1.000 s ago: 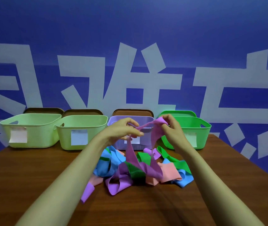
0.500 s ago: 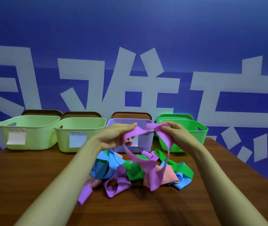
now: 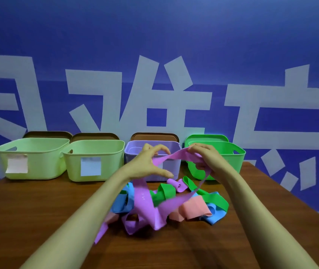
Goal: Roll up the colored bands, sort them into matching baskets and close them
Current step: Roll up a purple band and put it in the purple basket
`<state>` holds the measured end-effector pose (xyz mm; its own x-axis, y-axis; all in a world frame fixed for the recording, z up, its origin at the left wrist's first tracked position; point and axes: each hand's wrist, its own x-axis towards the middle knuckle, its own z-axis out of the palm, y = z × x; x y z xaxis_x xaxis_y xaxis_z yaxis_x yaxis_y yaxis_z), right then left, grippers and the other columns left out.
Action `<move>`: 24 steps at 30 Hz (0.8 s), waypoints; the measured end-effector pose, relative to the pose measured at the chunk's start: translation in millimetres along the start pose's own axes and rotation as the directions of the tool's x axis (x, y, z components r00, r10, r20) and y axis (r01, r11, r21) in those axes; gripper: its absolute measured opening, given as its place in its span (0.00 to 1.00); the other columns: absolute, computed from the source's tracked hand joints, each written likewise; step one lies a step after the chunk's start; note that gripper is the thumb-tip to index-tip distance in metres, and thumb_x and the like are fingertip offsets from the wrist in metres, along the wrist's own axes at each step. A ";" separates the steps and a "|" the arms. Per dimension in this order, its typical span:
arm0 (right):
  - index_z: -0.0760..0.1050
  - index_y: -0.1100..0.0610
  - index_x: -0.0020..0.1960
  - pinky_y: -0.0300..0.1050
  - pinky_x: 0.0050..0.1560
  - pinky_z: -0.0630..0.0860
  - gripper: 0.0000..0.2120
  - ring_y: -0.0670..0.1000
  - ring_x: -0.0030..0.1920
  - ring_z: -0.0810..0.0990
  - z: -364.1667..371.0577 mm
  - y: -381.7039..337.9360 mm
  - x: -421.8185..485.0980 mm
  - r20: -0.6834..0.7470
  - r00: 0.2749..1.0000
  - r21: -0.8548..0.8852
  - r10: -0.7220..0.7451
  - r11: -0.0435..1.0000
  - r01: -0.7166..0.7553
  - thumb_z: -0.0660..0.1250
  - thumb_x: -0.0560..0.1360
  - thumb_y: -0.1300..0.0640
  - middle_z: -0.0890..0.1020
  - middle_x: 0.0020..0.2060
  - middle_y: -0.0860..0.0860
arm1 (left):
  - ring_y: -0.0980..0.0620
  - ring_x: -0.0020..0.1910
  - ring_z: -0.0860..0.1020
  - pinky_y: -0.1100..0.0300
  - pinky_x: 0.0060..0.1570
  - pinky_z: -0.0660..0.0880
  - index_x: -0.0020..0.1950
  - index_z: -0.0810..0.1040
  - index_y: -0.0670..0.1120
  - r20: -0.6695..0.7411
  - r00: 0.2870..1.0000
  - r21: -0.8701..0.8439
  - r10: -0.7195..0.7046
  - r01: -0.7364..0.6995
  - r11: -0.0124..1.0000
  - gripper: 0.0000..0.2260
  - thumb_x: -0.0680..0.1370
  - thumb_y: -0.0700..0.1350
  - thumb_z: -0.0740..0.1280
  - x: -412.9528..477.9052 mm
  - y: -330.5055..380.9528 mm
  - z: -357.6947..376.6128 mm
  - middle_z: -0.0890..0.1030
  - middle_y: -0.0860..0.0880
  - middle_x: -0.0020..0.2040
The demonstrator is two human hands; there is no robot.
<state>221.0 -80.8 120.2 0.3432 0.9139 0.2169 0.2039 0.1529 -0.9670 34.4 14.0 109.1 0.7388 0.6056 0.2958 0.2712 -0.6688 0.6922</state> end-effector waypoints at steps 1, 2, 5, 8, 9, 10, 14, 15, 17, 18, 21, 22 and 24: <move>0.71 0.58 0.37 0.34 0.21 0.55 0.09 0.45 0.21 0.59 -2.1 -1.5 -1.7 0.028 0.998 0.032 0.051 0.998 -0.052 0.62 0.76 0.62 0.63 0.26 0.51 | 0.57 0.55 0.71 0.65 0.57 0.66 0.50 0.74 0.61 -0.038 0.998 -0.004 0.053 -0.054 0.999 0.15 0.69 0.49 0.76 0.3 -2.4 1.1 0.69 0.47 0.55; 0.70 0.58 0.35 0.33 0.21 0.54 0.11 0.45 0.20 0.58 -3.0 -2.9 -3.9 0.063 0.991 0.068 0.117 0.990 -0.121 0.62 0.76 0.60 0.63 0.24 0.50 | 0.58 0.53 0.72 0.68 0.56 0.67 0.49 0.76 0.58 -0.072 0.994 -0.065 0.080 -0.085 0.994 0.11 0.72 0.47 0.74 0.8 -3.7 1.8 0.71 0.47 0.54; 0.67 0.55 0.31 0.34 0.21 0.54 0.16 0.45 0.18 0.58 -2.2 -3.5 -8.7 0.125 0.966 0.064 0.228 0.969 -0.237 0.63 0.76 0.56 0.63 0.21 0.50 | 0.59 0.47 0.75 0.69 0.50 0.71 0.48 0.82 0.45 -0.031 0.997 -0.326 0.074 -0.080 0.942 0.03 0.75 0.42 0.70 1.2 -4.1 0.3 0.78 0.50 0.48; 0.70 0.54 0.29 0.35 0.21 0.56 0.19 0.44 0.19 0.59 0.7 -0.9 -7.5 0.127 0.972 0.037 0.196 0.979 -0.202 0.65 0.78 0.52 0.65 0.20 0.49 | 0.58 0.42 0.77 0.68 0.43 0.74 0.49 0.81 0.42 0.084 0.996 -0.564 0.010 0.039 0.825 0.05 0.78 0.40 0.66 0.4 -0.5 -1.2 0.82 0.52 0.42; 0.72 0.53 0.28 0.35 0.23 0.58 0.20 0.45 0.21 0.62 1.3 1.8 -6.3 0.119 0.979 -0.020 0.167 0.986 -0.166 0.64 0.78 0.53 0.68 0.21 0.49 | 0.59 0.41 0.78 0.69 0.42 0.74 0.50 0.80 0.43 0.103 0.995 -0.600 -0.002 0.064 0.797 0.05 0.79 0.40 0.64 0.7 1.8 -1.3 0.82 0.53 0.42; 0.75 0.54 0.28 0.35 0.26 0.62 0.20 0.46 0.25 0.67 2.7 4.2 -5.3 0.113 0.984 -0.089 0.134 0.988 -0.125 0.63 0.79 0.55 0.72 0.24 0.49 | 0.58 0.41 0.78 0.69 0.42 0.74 0.49 0.80 0.44 0.111 0.994 -0.621 -0.006 0.074 0.780 0.06 0.79 0.41 0.63 1.9 3.6 -0.8 0.82 0.53 0.42; 0.77 0.55 0.47 0.41 0.43 0.72 0.10 0.49 0.44 0.77 12.4 4.9 -1.5 0.029 0.999 -0.113 -0.026 0.993 0.029 0.61 0.80 0.51 0.79 0.41 0.51 | 0.55 0.43 0.78 0.64 0.45 0.76 0.52 0.78 0.46 0.053 0.999 -0.709 -0.014 0.047 0.703 0.06 0.79 0.38 0.63 9.1 13.7 3.9 0.81 0.51 0.44; 0.77 0.55 0.47 0.41 0.45 0.74 0.12 0.49 0.44 0.78 13.9 2.5 0.0 0.000 0.999 -0.053 -0.055 0.997 0.054 0.60 0.80 0.48 0.80 0.42 0.51 | 0.55 0.44 0.79 0.64 0.45 0.77 0.54 0.78 0.46 0.018 1.000 -0.701 -0.017 0.024 0.713 0.08 0.79 0.37 0.63 11.2 15.8 4.8 0.81 0.50 0.47; 0.77 0.56 0.45 0.42 0.45 0.76 0.17 0.49 0.41 0.78 14.9 -6.1 -0.8 -0.012 0.997 0.051 -0.079 0.996 0.079 0.59 0.78 0.43 0.79 0.40 0.52 | 0.54 0.47 0.80 0.63 0.47 0.79 0.57 0.78 0.44 -0.069 0.998 -0.628 -0.006 -0.038 0.777 0.09 0.78 0.36 0.65 14.9 19.6 5.7 0.81 0.47 0.51; 0.77 0.56 0.44 0.41 0.43 0.76 0.17 0.49 0.40 0.78 14.4 -10.1 -2.5 0.003 0.995 0.052 -0.099 0.994 0.099 0.60 0.78 0.44 0.79 0.39 0.52 | 0.53 0.48 0.81 0.62 0.47 0.79 0.56 0.79 0.44 -0.118 0.993 -0.589 0.006 -0.075 0.804 0.10 0.77 0.35 0.65 16.2 20.9 5.7 0.81 0.46 0.52; 0.79 0.56 0.44 0.38 0.41 0.77 0.09 0.46 0.40 0.79 13.1 -17.4 -5.3 0.055 0.978 -0.056 -0.199 0.978 0.202 0.66 0.77 0.52 0.82 0.38 0.50 | 0.56 0.45 0.81 0.63 0.47 0.79 0.50 0.81 0.46 -0.249 0.968 -0.540 0.032 -0.167 0.825 0.10 0.76 0.33 0.66 15.4 25.3 4.7 0.82 0.49 0.46; 0.80 0.56 0.44 0.37 0.40 0.77 0.07 0.45 0.39 0.80 12.9 -19.7 -4.8 0.063 0.974 -0.066 -0.218 0.973 0.222 0.67 0.76 0.54 0.82 0.37 0.49 | 0.56 0.44 0.80 0.64 0.47 0.79 0.48 0.81 0.47 -0.281 0.959 -0.523 0.040 -0.188 0.831 0.10 0.75 0.33 0.67 14.9 26.0 4.1 0.82 0.50 0.44; 0.80 0.58 0.45 0.36 0.39 0.77 0.05 0.44 0.39 0.80 12.7 -25.8 -2.6 0.060 0.968 -0.066 -0.244 0.967 0.248 0.68 0.76 0.57 0.83 0.37 0.49 | 0.57 0.43 0.81 0.64 0.46 0.79 0.46 0.80 0.49 -0.334 0.941 -0.494 0.052 -0.222 0.841 0.10 0.74 0.33 0.69 13.7 26.5 3.0 0.82 0.51 0.42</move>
<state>203.2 -82.3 142.9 0.2273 0.8699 0.4378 0.3424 0.3494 -0.8722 53.6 3.3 129.6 0.5030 0.6794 0.5343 -0.2403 -0.4839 0.8415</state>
